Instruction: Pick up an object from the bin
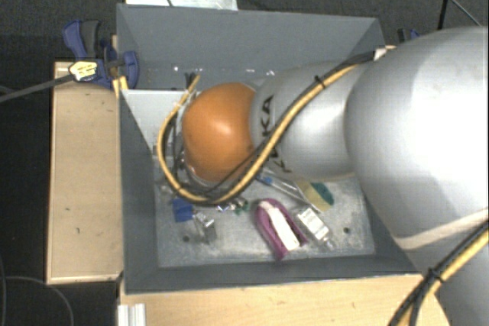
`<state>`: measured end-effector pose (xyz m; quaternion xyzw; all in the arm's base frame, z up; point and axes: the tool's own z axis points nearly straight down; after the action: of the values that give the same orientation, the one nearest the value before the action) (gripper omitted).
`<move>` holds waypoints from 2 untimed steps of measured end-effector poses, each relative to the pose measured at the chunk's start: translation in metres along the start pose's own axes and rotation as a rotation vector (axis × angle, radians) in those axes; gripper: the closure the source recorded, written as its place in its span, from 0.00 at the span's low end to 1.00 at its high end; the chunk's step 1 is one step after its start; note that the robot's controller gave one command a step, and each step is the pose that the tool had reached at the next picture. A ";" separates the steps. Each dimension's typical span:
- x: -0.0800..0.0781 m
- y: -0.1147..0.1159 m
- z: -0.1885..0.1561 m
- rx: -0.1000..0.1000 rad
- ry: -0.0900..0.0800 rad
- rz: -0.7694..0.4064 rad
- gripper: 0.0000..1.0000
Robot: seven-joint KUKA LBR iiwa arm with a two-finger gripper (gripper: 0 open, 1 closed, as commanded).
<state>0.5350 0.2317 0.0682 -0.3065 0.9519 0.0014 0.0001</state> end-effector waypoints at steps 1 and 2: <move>-0.004 0.030 -0.059 0.001 -0.008 0.065 0.00; 0.001 -0.037 0.000 0.004 0.004 -0.160 0.00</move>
Offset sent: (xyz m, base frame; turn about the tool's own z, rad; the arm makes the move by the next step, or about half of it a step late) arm -0.0156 0.0237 0.0552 0.0670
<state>0.5556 0.2010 0.0684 -0.3816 0.9243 -0.0010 -0.0011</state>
